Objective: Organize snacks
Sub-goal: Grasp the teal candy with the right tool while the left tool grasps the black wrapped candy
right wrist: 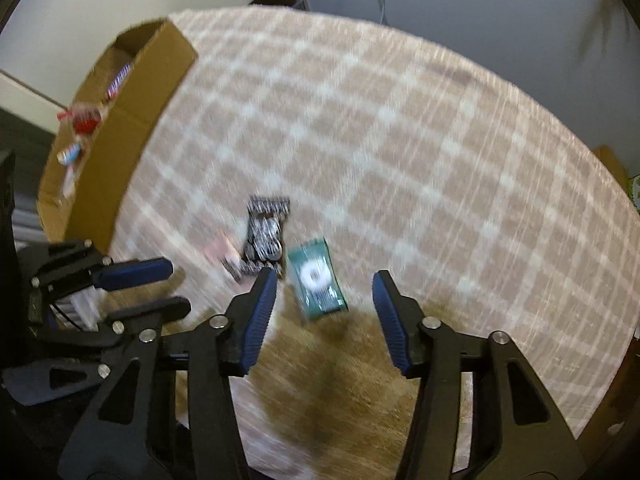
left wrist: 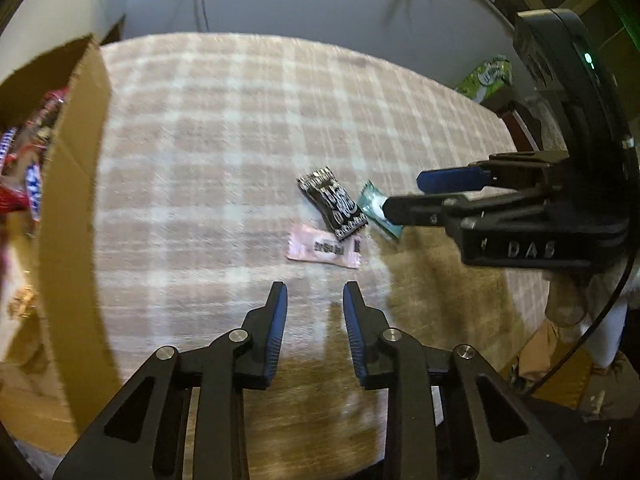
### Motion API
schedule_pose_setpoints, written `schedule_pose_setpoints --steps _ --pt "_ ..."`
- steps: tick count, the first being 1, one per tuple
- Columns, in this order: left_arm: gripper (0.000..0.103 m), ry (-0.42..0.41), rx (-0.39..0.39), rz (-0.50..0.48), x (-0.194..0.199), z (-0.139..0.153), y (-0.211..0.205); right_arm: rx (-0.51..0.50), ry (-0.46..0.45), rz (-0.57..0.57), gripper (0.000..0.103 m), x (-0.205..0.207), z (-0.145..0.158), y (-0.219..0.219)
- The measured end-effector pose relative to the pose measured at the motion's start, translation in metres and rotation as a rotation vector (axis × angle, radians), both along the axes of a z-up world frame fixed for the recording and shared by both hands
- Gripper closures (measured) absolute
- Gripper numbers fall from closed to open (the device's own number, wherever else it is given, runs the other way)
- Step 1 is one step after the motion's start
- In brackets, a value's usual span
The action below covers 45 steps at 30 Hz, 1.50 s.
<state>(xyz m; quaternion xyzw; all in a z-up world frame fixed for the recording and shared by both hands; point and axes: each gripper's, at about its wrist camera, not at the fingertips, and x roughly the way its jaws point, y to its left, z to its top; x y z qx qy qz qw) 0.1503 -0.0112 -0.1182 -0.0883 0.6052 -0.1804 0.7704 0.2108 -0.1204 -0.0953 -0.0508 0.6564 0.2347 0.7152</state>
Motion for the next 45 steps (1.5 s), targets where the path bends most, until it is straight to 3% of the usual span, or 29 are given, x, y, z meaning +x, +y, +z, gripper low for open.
schedule_pose_setpoints --steps 7,10,17,21,28,31,39,41,45 --pt "0.076 0.009 -0.027 0.026 0.010 -0.005 -0.006 0.008 -0.014 0.002 0.053 -0.006 -0.006 -0.003" --pt "0.076 0.003 -0.024 0.011 0.018 -0.004 -0.008 0.008 -0.014 0.009 0.062 -0.008 -0.010 0.000" --pt "0.076 0.011 -0.034 -0.003 0.027 -0.006 -0.016 -0.004 -0.053 0.036 0.062 -0.011 -0.009 0.010" --pt "0.076 0.014 -0.031 -0.009 0.036 -0.009 -0.024 -0.022 -0.068 0.027 0.079 -0.012 -0.007 0.007" --pt "0.075 0.039 -0.021 0.001 0.056 -0.018 -0.043 0.000 -0.058 -0.038 0.080 -0.005 -0.010 -0.018" --pt "0.066 0.038 0.003 -0.001 0.060 -0.017 -0.054 -0.015 -0.058 -0.075 0.080 -0.003 -0.010 -0.029" --pt "0.065 -0.015 0.128 -0.002 0.076 -0.017 -0.086 -0.021 -0.050 -0.129 0.080 0.003 -0.013 -0.054" --pt "0.066 -0.035 0.157 -0.016 0.078 -0.018 -0.091 -0.014 -0.046 -0.139 0.080 0.001 -0.010 -0.057" --pt "0.079 -0.080 0.224 -0.055 0.077 -0.021 -0.104 -0.012 -0.051 -0.142 0.080 0.002 -0.010 -0.060"
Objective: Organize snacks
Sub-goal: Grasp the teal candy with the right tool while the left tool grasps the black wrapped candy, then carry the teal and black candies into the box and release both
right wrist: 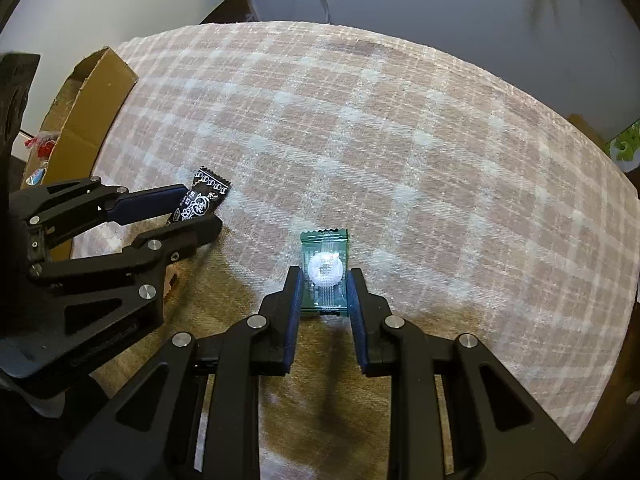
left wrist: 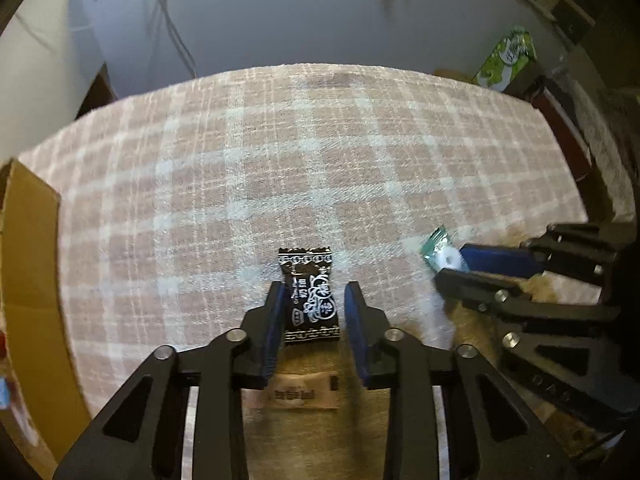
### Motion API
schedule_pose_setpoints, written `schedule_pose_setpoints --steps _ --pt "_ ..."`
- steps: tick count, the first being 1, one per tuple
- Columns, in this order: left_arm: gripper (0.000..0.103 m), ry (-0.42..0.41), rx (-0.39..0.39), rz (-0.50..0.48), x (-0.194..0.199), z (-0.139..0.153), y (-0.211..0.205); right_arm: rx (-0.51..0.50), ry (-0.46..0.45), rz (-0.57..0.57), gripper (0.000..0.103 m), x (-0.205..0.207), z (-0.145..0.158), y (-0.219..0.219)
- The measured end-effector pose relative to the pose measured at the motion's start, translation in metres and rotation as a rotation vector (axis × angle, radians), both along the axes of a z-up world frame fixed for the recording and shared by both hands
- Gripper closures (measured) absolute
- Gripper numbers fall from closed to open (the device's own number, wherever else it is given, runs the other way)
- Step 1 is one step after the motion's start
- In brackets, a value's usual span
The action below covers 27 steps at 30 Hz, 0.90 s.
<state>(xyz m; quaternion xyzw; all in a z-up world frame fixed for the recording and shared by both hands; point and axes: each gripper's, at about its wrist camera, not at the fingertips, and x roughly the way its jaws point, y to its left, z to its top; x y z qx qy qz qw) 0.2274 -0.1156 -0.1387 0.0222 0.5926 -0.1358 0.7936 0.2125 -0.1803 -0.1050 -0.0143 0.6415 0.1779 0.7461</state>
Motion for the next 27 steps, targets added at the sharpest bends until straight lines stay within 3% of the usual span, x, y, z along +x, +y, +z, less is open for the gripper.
schedule_pose_setpoints --steps 6,16,27 --pt "0.080 -0.001 -0.031 0.018 0.001 0.003 0.009 0.000 -0.005 -0.012 0.080 0.001 0.002 0.004" --pt "0.080 -0.038 -0.087 0.066 -0.020 0.040 0.076 0.021 -0.054 -0.009 0.080 0.007 0.036 0.007" --pt "0.080 -0.098 -0.092 0.166 -0.046 0.078 0.129 0.091 -0.117 0.088 0.080 0.020 0.080 0.067"
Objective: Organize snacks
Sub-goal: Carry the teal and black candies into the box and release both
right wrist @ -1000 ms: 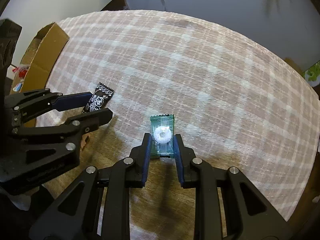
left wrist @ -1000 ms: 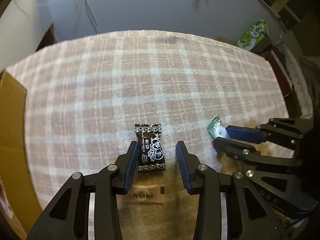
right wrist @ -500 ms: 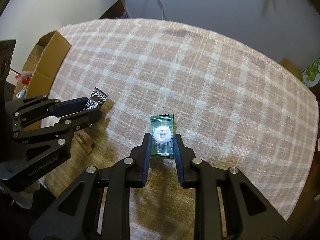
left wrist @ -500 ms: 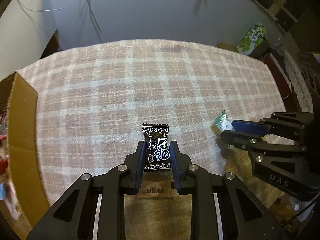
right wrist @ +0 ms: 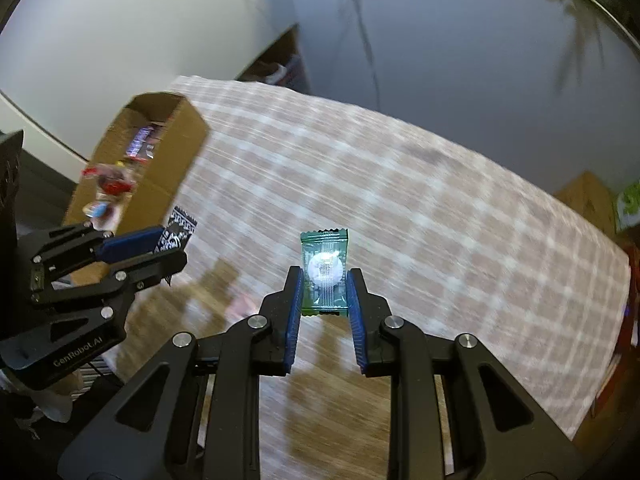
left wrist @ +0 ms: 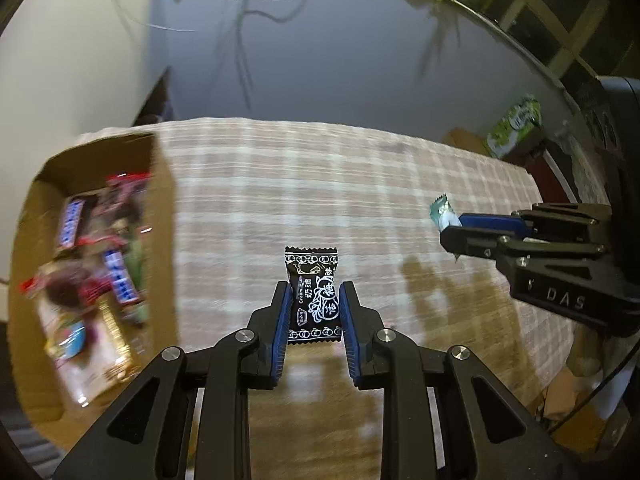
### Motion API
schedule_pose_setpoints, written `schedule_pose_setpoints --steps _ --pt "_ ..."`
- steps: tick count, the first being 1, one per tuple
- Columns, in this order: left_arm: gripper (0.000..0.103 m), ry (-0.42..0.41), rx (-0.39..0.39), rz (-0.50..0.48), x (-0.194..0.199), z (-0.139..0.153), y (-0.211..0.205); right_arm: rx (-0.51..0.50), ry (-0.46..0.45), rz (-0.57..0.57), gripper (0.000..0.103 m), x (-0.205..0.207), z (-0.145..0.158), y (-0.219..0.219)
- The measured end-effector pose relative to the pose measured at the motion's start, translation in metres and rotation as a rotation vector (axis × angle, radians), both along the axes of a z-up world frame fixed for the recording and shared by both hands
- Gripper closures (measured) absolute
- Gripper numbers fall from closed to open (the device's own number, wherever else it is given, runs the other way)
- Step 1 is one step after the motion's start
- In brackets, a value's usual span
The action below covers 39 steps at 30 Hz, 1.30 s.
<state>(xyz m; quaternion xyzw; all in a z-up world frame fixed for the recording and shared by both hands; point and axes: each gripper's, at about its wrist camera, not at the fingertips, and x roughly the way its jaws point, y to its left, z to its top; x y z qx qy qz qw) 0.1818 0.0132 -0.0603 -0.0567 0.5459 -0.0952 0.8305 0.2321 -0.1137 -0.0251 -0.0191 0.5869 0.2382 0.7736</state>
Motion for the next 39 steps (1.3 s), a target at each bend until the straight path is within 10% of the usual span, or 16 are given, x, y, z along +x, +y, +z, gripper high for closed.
schedule_pose_setpoints --steps 39 --pt "0.079 0.000 0.042 0.343 -0.070 0.003 0.135 0.052 -0.018 0.390 0.079 -0.010 0.011 0.211"
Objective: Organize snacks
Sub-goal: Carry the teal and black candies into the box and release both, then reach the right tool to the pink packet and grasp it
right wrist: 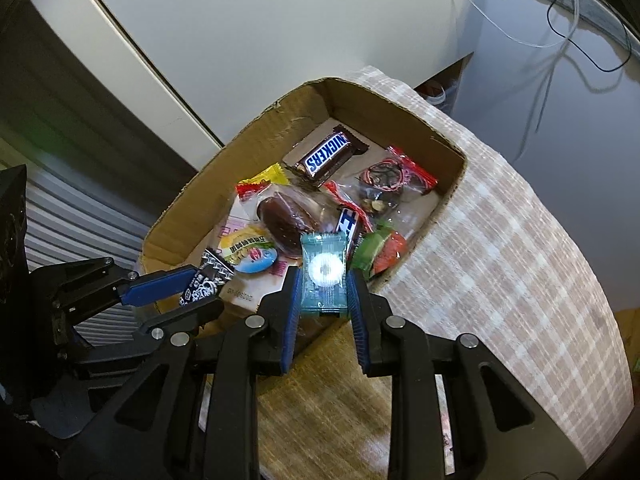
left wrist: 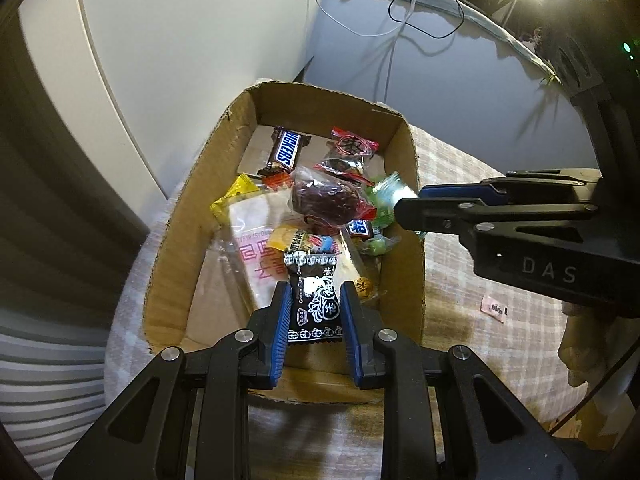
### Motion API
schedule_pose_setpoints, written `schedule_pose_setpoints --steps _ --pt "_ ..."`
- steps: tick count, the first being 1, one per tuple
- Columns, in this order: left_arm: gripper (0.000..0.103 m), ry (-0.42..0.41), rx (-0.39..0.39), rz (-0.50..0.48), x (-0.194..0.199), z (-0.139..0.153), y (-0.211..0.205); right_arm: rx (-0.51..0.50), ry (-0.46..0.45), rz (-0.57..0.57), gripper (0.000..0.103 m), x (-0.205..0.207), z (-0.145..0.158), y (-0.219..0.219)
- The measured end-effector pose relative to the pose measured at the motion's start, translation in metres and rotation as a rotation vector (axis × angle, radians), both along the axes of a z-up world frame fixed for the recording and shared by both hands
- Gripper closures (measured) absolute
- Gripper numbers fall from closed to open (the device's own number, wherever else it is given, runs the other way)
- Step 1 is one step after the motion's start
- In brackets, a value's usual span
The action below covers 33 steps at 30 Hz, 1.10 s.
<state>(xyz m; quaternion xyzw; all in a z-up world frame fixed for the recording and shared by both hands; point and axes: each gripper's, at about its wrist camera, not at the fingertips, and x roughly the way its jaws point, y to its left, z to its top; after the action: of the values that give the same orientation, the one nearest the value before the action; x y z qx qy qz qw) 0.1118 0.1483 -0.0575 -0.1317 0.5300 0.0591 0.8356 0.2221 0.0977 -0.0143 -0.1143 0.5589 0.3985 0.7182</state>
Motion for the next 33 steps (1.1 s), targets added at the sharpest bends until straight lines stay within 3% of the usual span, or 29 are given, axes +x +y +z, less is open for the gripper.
schedule_pose_setpoints --steps 4,6,13,16,18,20,22,33 --pt "0.072 0.002 0.017 0.008 0.000 0.001 0.000 -0.006 -0.009 0.002 0.073 -0.001 0.001 0.003" --pt "0.071 -0.001 0.020 0.011 0.000 0.002 0.001 -0.004 -0.014 0.002 0.064 -0.002 0.002 0.003" --pt "0.071 -0.009 0.037 0.016 -0.001 0.005 0.002 0.002 -0.027 -0.003 0.058 -0.003 0.005 0.002" --pt "0.063 -0.015 0.048 0.018 -0.002 0.007 0.002 0.003 -0.033 -0.010 0.055 -0.002 0.008 -0.001" --pt "0.061 -0.019 0.052 0.020 -0.002 0.008 0.001 0.007 -0.043 -0.017 0.040 -0.002 0.011 -0.004" --pt "0.057 -0.017 0.056 0.023 -0.002 0.007 0.002 0.014 -0.056 -0.027 0.035 -0.002 0.015 -0.008" --pt "0.050 -0.020 0.057 0.029 -0.002 0.008 0.002 0.023 -0.057 -0.036 0.035 -0.002 0.018 -0.014" --pt "0.041 -0.016 0.069 0.040 -0.004 0.011 0.005 0.031 -0.061 -0.136 0.032 0.004 0.020 -0.070"
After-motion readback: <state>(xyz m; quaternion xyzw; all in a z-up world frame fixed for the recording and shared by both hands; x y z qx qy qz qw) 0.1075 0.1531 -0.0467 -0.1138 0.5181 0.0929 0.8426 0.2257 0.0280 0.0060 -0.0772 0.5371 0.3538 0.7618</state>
